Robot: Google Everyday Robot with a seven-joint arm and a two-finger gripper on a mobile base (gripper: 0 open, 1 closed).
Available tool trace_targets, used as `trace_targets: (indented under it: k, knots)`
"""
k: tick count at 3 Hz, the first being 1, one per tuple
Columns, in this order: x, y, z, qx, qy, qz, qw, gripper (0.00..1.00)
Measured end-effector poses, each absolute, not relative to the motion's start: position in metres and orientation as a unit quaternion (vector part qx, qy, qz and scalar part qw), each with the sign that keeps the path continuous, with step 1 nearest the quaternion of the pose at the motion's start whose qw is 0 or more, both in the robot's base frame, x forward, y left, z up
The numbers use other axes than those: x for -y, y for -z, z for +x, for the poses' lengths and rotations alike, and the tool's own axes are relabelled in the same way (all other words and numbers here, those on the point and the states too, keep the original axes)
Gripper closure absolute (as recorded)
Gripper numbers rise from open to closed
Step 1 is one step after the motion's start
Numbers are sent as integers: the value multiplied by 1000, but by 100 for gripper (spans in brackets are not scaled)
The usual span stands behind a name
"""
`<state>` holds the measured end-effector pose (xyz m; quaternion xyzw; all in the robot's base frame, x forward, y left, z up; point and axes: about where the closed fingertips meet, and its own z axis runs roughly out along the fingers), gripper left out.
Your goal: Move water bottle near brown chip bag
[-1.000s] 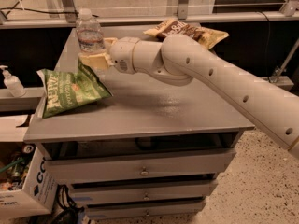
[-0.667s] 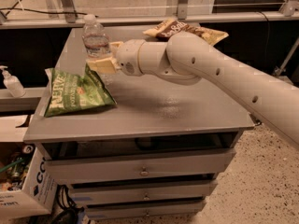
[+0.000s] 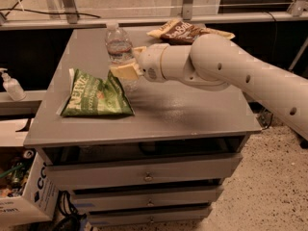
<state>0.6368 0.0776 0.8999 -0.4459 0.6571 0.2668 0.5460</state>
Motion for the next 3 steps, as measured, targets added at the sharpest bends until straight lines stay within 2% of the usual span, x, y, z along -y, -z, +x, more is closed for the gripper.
trace_targets:
  k: [3]
  knots:
    - [32,-915,653,-689,-186,-359,602,100]
